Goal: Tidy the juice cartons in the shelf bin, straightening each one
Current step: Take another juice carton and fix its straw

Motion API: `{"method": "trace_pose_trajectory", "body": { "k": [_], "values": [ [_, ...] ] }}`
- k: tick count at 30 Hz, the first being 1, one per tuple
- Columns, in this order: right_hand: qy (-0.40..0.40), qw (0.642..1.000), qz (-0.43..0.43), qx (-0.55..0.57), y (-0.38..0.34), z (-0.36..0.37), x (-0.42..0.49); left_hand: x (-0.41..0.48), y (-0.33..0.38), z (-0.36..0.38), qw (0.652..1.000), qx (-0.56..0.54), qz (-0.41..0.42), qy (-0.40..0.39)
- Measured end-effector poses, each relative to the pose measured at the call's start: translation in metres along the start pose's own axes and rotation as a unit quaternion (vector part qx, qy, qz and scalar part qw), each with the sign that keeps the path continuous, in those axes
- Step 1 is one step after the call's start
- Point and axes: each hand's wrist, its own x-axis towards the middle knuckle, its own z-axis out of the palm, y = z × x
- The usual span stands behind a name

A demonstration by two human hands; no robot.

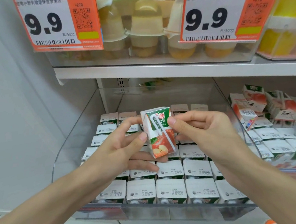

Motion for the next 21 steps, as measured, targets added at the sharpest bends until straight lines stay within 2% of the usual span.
{"method": "trace_pose_trajectory", "body": {
  "k": [4,15,21],
  "values": [
    [-0.006,1.000,0.005,0.014,-0.0002,0.0023,0.0002,-0.0010,0.0019,0.0017,1.000,-0.005,-0.005,-0.023],
    [-0.111,0.993,0.010,0.027,-0.0059,0.0027,-0.0028,0.0007,0.0047,-0.0039,0.999,0.002,-0.034,-0.010],
    [-0.131,0.990,-0.004,-0.043,-0.0076,0.0097,-0.0075,0.0039,0.0038,-0.0054,1.000,-0.004,-0.016,0.007]
  ]
}}
